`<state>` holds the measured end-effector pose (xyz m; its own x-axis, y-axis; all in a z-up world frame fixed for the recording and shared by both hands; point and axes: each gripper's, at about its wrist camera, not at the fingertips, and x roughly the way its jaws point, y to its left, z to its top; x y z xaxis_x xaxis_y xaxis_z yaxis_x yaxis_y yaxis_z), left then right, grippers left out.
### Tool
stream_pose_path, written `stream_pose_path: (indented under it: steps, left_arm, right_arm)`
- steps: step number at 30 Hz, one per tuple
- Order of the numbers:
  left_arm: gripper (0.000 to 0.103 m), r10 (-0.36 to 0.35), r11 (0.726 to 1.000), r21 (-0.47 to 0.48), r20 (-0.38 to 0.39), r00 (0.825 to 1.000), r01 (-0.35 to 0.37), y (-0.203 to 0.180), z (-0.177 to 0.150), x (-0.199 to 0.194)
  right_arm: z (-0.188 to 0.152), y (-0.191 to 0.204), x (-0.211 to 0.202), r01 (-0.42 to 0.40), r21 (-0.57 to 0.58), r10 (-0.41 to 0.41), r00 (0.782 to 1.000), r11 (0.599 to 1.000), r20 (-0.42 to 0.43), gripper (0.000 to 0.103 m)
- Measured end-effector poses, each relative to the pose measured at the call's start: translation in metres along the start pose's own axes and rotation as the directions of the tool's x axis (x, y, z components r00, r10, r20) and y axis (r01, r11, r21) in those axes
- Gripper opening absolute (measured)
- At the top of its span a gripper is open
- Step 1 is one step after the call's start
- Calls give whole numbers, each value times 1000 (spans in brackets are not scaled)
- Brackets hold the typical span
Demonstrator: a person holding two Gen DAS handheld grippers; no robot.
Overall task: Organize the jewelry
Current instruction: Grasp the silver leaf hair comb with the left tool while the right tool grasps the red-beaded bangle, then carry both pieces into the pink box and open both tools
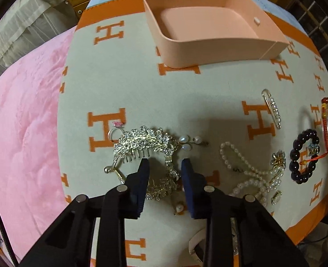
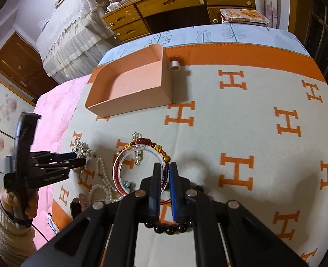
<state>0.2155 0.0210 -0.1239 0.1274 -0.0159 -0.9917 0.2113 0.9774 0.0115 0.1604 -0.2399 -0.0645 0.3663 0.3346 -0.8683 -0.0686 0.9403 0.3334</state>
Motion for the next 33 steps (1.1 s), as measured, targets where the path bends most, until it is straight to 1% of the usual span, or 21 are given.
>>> stream_pose_path:
  steps: [2, 5, 11, 12, 13, 14, 15, 19, 24, 28, 32, 33]
  left_arm:
    - [25, 11, 1000, 11, -8, 1000, -11, -2, 2, 1]
    - [25, 19, 1000, 6, -24, 1000, -18, -4, 6, 1]
    - [25, 10, 1000, -19, -39, 999, -11, 3, 14, 4]
    - [22, 8, 1000, -24, -35, 999, -9, 3, 14, 3]
    - [9, -1, 999, -37, -31, 1000, 0, 5, 14, 3]
    - [6, -25, 998, -53, -31, 999, 23, 8, 13, 4]
    - [6, -29, 997, -77, -29, 999, 27, 11, 13, 4]
    - [5, -16, 995, -97, 1, 1000, 16, 13, 9, -2]
    - [5, -33, 994, -100, 64, 997, 39, 13, 6, -28]
    - [5, -41, 994, -96, 139, 989, 55, 9, 14, -61]
    - [5, -59, 992, -94, 229, 972, 83, 1, 33, -93]
    - [5, -75, 990, -99, 262, 962, 104, -1, 40, -101]
  right_arm:
    - [-1, 0, -1, -7, 3, 7, 1000, 1000, 1, 7]
    - [-2, -2, -1, -10, 4, 10, 1000, 1000, 0, 7]
    - [-8, -5, 1, -8, 12, 8, 1000, 1000, -2, 7]
    - [-9, -6, 1, -8, 15, 8, 1000, 1000, -3, 7]
    - [-9, -7, 2, -10, 19, 10, 1000, 1000, -6, 7]
    - [-10, -8, 2, -14, 24, 14, 1000, 1000, -8, 7]
    - [-10, -8, 2, -15, 26, 15, 1000, 1000, -9, 7]
    - [-12, -7, 0, -18, 18, 18, 1000, 1000, 0, 7]
    - [-5, 4, -12, -29, -3, 29, 999, 1000, 40, 7]
    - [16, 15, -19, -50, 4, 49, 995, 999, 88, 7]
    - [48, 22, -15, -85, 45, 78, 988, 995, 137, 7]
    - [56, 24, -12, -89, 55, 80, 985, 994, 150, 7]
